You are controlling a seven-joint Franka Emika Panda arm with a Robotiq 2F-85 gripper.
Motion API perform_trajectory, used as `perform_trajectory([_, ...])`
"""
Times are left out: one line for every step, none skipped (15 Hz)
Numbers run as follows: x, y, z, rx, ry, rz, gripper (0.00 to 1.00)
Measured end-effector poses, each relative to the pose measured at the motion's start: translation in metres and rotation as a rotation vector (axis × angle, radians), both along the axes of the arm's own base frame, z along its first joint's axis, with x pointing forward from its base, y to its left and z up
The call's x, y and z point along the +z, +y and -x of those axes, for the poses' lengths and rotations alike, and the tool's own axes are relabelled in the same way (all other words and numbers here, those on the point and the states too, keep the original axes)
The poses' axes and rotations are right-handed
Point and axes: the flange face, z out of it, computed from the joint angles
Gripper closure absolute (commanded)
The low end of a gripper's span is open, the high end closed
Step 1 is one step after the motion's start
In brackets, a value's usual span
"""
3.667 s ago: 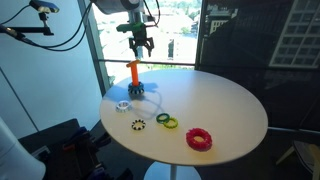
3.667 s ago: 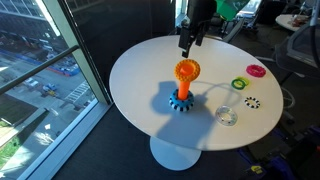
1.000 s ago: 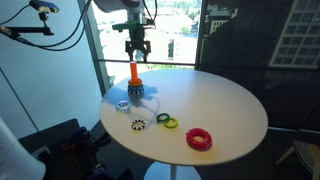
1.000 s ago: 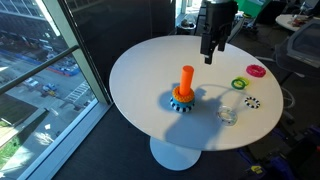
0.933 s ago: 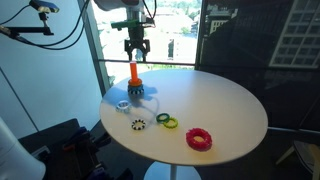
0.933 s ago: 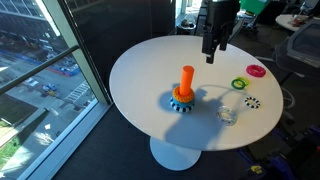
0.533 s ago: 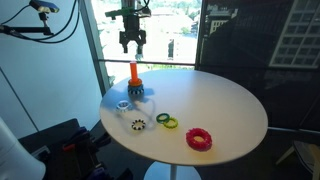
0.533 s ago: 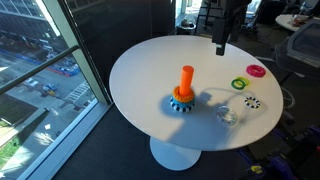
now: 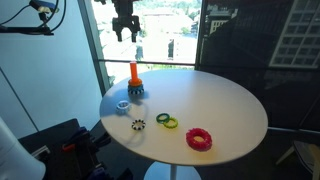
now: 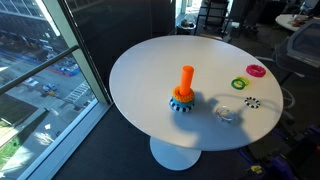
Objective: Put the orange ring on the stack
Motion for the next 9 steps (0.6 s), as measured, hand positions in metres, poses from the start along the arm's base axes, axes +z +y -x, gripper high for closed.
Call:
perform_trajectory([0.006, -0.002, 0.005, -0.007, -0.01, -0.002, 0.0])
perform_trajectory([0.01, -0.005, 0.009, -0.015, -0.019, -0.002, 0.0])
perform_trajectory([0.014, -0.007, 0.013, -0.03, -0.026, -0.001, 0.0])
perform_trajectory([0.017, -0.009, 0.017, -0.045, -0.032, 0.0, 0.0])
perform_trajectory([0.019, -0.011, 0.02, -0.059, -0.037, 0.001, 0.0])
perform_trajectory([0.02, -0.012, 0.023, -0.069, -0.039, 0.002, 0.0])
perform_trajectory([0.02, -0.013, 0.025, -0.077, -0.04, 0.003, 0.0])
perform_trajectory([0.02, -0.013, 0.026, -0.08, -0.04, 0.004, 0.0])
perform_trajectory([0.019, -0.014, 0.027, -0.081, -0.039, 0.005, 0.0])
